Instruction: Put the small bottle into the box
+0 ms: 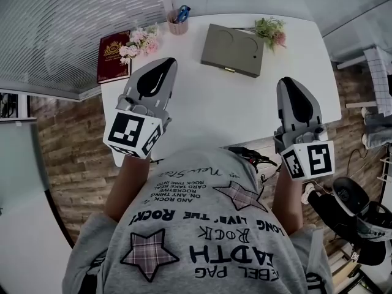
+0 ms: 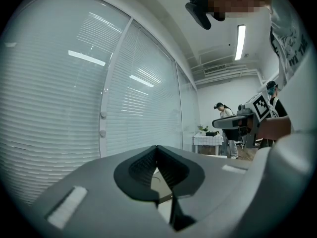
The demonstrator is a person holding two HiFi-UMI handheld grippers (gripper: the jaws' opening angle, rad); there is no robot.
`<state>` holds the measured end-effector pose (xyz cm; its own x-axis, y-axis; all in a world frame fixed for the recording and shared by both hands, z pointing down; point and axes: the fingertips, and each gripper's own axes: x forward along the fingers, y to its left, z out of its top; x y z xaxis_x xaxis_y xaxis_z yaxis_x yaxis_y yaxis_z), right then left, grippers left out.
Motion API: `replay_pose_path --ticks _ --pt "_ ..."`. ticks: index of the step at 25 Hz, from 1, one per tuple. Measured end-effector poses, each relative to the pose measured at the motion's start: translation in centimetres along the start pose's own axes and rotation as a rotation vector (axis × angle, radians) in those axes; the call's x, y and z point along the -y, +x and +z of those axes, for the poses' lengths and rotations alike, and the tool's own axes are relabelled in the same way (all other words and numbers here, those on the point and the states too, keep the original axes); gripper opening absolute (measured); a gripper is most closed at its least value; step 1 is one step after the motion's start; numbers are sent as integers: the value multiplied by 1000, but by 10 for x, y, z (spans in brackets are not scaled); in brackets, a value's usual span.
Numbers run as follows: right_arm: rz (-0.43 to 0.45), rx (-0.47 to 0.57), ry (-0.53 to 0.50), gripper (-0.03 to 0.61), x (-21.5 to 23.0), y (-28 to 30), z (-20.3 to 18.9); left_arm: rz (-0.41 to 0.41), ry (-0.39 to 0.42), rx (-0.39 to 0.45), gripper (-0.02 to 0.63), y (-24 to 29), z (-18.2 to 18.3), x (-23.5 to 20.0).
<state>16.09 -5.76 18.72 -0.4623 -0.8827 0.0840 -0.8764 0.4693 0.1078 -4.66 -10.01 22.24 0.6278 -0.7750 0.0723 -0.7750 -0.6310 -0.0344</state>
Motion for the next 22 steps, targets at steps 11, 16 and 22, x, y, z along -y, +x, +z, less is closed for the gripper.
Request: replay_pose_path --ticks 11,16,22 --pt "-14 -8 -1 35 -3 -5 -2 -4 20 -24 11 -1 -10 4" --pt "-17 -14 -3 35 -4 -8 -5 -15 19 -31 11 -1 -14 9" --pt "-13 -17 -8 34 -6 -8 -7 -16 15 -32 11 -2 -16 9"
